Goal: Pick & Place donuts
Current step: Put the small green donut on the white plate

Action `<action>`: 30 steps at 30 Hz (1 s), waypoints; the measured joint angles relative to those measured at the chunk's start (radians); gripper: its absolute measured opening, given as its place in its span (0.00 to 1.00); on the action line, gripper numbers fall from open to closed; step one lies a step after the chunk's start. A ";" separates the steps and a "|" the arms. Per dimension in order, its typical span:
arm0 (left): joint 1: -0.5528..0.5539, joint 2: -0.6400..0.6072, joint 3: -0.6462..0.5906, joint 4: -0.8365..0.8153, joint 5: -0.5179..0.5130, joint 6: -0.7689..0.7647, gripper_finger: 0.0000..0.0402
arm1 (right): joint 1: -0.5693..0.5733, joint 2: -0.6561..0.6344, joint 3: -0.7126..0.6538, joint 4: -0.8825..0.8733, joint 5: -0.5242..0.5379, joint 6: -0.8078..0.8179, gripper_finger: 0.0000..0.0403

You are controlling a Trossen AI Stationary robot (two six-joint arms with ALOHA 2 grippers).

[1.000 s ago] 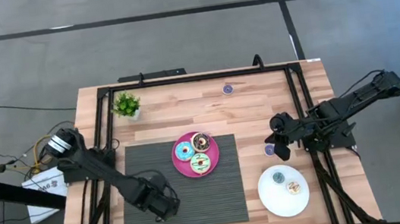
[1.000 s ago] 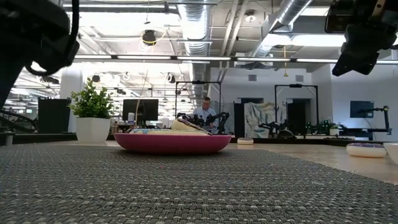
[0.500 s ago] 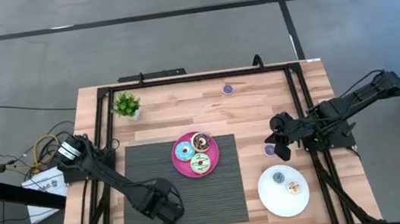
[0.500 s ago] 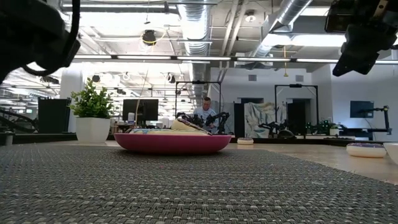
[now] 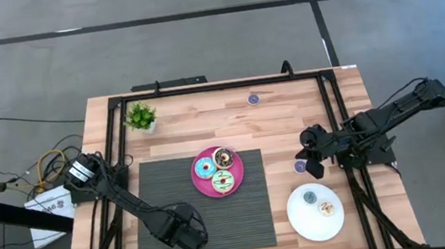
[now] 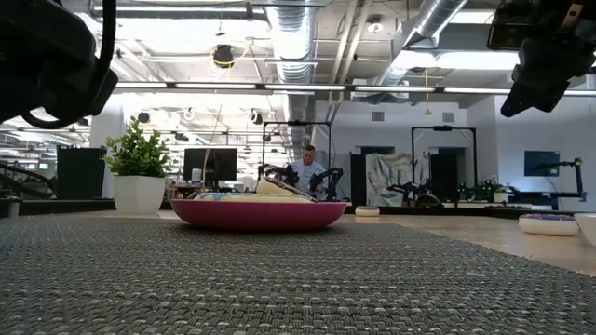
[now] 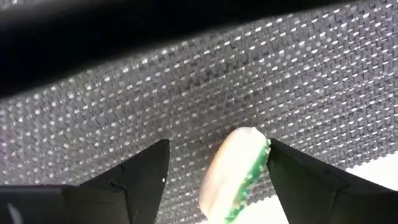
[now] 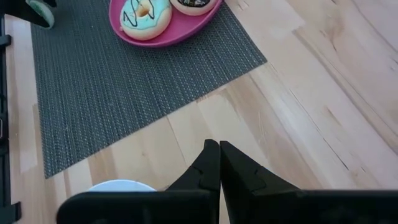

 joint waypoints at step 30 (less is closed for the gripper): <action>0.002 0.028 0.008 -0.011 -0.014 -0.074 0.64 | 0.000 0.000 0.000 -0.001 -0.002 -0.026 0.00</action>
